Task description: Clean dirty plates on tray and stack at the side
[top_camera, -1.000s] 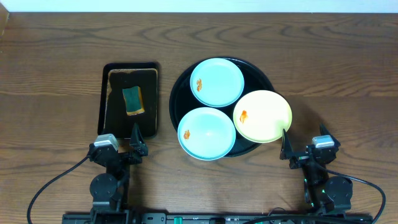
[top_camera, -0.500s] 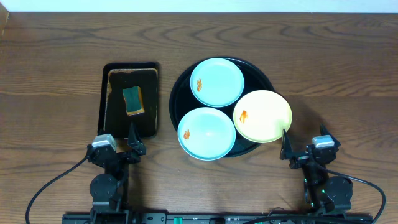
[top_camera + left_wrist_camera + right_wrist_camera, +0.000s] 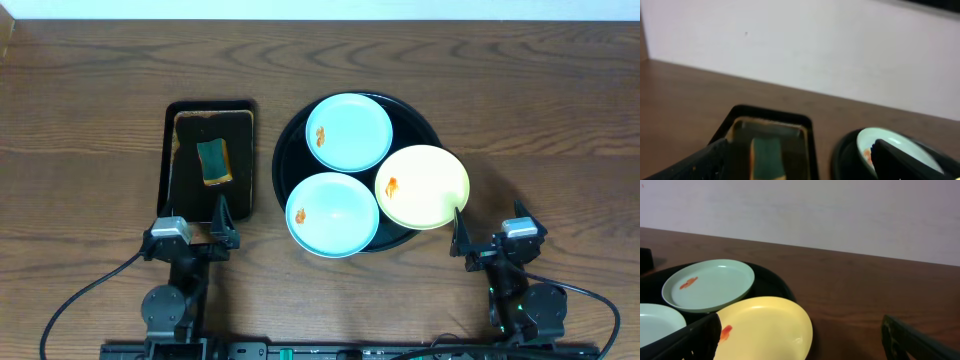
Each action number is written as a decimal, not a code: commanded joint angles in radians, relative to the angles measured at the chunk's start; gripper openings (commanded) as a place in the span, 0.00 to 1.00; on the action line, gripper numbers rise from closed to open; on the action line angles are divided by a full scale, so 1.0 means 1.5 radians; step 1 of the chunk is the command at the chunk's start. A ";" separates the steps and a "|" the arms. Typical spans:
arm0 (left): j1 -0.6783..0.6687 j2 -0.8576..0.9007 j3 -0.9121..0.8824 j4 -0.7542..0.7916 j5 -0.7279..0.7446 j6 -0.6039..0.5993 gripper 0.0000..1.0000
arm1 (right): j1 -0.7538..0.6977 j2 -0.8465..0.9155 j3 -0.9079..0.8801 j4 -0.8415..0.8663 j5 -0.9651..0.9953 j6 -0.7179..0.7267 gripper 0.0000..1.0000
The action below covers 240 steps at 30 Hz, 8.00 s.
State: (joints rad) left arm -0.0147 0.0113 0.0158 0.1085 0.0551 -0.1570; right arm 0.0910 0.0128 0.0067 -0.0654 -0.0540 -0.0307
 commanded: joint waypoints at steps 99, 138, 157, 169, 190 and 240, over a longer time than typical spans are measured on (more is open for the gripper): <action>0.059 1.279 0.928 -0.682 0.023 -0.024 0.77 | 0.065 1.002 1.023 -0.815 -0.174 0.124 0.99; 0.054 1.276 0.931 -0.633 0.022 0.048 0.79 | 0.065 1.002 1.023 -0.804 -0.174 0.125 0.99; 0.054 1.366 0.930 -0.572 -0.031 0.047 0.08 | 0.065 1.002 1.023 -0.804 -0.174 0.125 0.99; 0.054 1.257 0.940 -0.613 -0.025 0.047 0.56 | 0.065 1.002 1.023 -0.804 -0.174 0.125 0.99; 0.054 1.341 0.868 -0.494 -0.095 0.047 0.71 | 0.065 1.002 1.023 -0.805 -0.174 0.125 0.99; 0.054 1.333 0.851 -0.451 -0.009 0.048 0.10 | 0.066 1.002 1.023 -0.808 -0.174 0.125 0.99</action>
State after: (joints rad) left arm 0.0647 1.9644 1.3170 -0.5694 0.0200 -0.0811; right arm 0.1783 1.5208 1.5242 -1.2770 -0.3168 0.1566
